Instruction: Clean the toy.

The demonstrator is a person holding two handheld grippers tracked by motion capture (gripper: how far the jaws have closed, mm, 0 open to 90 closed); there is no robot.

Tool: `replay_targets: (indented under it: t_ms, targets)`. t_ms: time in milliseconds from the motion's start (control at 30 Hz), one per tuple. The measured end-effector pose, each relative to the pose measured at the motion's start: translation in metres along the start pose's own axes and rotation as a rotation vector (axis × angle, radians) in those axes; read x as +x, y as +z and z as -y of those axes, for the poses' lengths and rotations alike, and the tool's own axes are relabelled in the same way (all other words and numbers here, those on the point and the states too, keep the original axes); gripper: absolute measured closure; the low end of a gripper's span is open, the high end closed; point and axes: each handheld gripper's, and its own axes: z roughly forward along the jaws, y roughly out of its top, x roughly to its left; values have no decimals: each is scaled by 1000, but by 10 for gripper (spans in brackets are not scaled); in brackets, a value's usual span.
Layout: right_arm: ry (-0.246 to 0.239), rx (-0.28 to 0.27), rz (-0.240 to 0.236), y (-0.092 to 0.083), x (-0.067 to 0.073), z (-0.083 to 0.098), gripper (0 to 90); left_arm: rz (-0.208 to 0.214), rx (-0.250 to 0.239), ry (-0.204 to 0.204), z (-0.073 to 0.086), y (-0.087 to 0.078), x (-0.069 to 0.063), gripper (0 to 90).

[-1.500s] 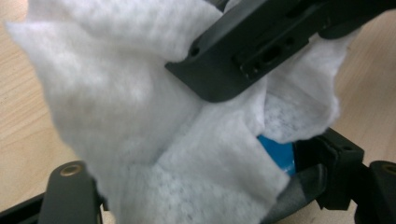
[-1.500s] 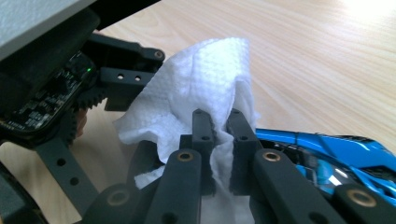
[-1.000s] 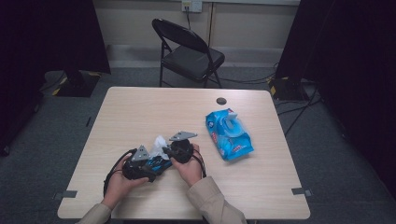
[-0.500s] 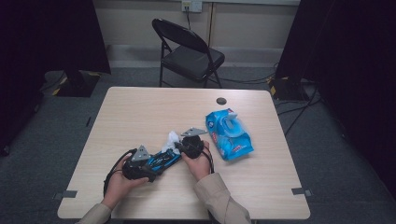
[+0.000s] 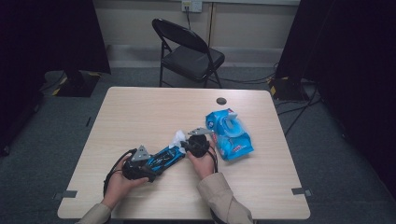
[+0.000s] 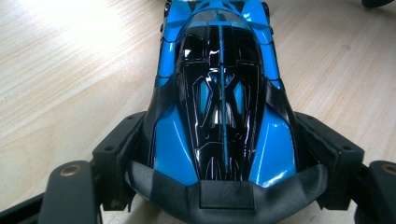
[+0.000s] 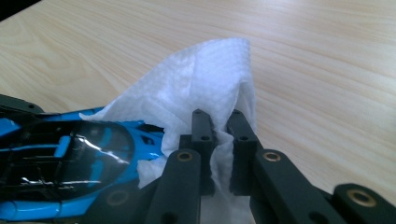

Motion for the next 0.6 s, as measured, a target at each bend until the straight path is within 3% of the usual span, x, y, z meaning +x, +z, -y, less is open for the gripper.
replay_targets:
  t_ms: [133, 300, 533, 600]
  targets:
    - [37, -12, -3, -4, -6, 4, 847, 0, 0, 1, 0, 0, 0, 242]
    - [28, -42, -18, -15, -4, -1, 846, 0, 0, 0, 0, 0, 0, 242]
    - [-20, -78, -66, -27, 13, -16, 845, 0, 0, 0, 0, 0, 0, 243]
    - [-40, -87, -104, -32, 26, -21, 844, 0, 1, 1, 0, 0, 0, 243]
